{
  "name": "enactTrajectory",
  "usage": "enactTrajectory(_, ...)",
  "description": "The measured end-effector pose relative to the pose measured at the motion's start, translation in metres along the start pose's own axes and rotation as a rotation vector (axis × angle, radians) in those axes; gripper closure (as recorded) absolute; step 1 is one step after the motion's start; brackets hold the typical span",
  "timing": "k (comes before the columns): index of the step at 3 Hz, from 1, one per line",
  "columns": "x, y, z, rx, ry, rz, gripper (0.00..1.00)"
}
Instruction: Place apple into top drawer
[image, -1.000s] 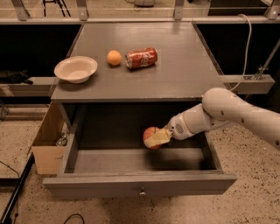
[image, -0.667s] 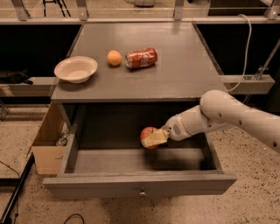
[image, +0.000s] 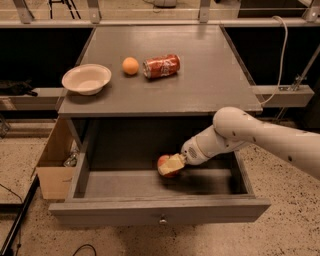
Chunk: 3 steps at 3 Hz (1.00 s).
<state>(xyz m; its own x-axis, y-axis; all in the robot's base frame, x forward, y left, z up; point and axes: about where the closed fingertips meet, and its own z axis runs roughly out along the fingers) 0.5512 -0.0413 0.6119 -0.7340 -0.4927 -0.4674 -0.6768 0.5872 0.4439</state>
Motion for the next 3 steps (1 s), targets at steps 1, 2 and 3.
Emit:
enactTrajectory(1, 0.0007, -0.0009, 0.0034, 0.001, 0.01, 0.005, 0.85)
enactTrajectory(2, 0.0007, -0.0009, 0.0034, 0.001, 0.01, 0.005, 0.62)
enactTrajectory(3, 0.0007, -0.0009, 0.0034, 0.001, 0.01, 0.005, 0.39)
